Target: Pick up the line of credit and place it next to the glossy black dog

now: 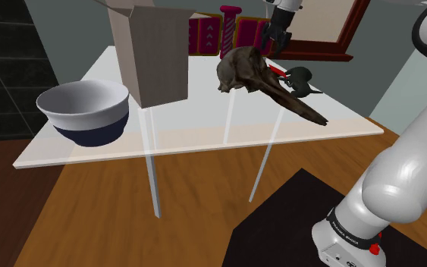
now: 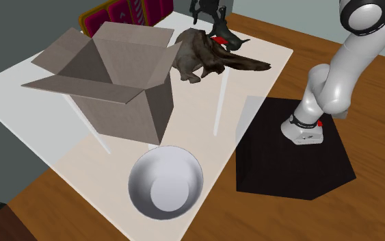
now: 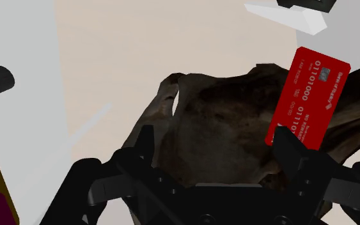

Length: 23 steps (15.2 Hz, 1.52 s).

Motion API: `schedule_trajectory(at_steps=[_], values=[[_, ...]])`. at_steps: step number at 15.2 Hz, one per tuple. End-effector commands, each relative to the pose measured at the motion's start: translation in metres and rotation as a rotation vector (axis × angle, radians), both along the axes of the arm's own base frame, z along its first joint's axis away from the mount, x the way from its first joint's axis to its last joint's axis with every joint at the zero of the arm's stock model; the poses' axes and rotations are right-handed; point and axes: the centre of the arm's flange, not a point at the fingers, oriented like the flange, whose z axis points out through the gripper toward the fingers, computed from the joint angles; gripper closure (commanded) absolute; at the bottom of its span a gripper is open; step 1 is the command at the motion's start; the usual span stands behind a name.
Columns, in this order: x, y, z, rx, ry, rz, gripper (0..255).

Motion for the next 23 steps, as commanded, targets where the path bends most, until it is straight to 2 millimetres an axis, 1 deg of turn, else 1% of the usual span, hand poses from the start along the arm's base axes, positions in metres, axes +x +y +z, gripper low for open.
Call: schedule_trajectory(at_steps=[1,7,8,17,18,23], values=[[0.000,0.000,-0.002,0.000,0.000,0.000,0],[0.000,0.000,-0.002,0.000,0.000,0.000,0],[0.000,0.000,-0.002,0.000,0.000,0.000,255],[0.000,0.000,-0.002,0.000,0.000,0.000,255],[0.000,0.000,-0.002,0.000,0.000,0.000,0],[-0.084,-0.028,-0.026,0.130,-0.134,-0.144,0]])
